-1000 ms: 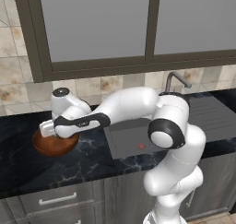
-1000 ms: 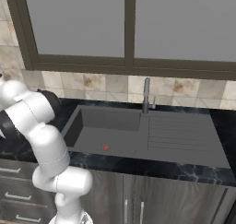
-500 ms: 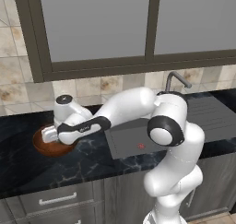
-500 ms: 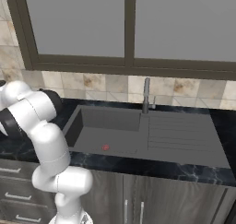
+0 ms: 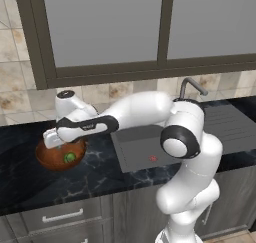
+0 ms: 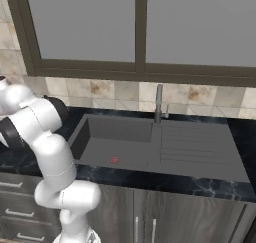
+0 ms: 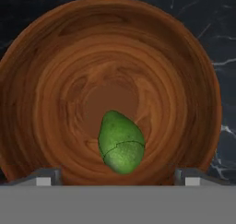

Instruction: Pick the corns from the cabinet and place them in one bowl. Pick the avocado from the sink and place it in the other bowl.

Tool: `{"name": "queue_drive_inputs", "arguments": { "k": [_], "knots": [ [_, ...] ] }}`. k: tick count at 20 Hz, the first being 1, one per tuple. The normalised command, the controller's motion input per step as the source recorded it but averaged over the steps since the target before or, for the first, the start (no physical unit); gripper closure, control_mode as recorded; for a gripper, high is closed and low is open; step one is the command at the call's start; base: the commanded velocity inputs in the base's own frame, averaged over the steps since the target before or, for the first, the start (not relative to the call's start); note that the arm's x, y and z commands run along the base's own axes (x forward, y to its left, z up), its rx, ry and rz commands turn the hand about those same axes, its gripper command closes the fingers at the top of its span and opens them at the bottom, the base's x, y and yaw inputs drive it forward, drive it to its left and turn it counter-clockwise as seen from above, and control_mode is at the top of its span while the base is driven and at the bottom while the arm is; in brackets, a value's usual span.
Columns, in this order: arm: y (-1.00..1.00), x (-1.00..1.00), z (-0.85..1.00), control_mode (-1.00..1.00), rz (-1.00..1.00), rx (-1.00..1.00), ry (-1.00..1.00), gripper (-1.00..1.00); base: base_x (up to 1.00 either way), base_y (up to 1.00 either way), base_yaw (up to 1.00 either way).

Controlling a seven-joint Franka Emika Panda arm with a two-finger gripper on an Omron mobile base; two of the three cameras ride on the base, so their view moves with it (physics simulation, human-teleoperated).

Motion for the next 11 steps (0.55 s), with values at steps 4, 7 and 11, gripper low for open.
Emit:
{"name": "queue_drive_inputs", "arguments": {
  "k": [4,7,11],
  "knots": [
    [-0.08,-0.13,0.59,-1.0,0.04,-0.05,0.02,-1.0,0.0,0.0,0.0],
    [-0.54,-0.3,0.26,-1.0,0.04,-0.02,0.0,-1.0,0.0,0.0,0.0],
    [-0.88,-0.4,0.03,-1.0,0.14,0.0,-0.04,-1.0,0.0,0.0,0.0]
  ]
}}
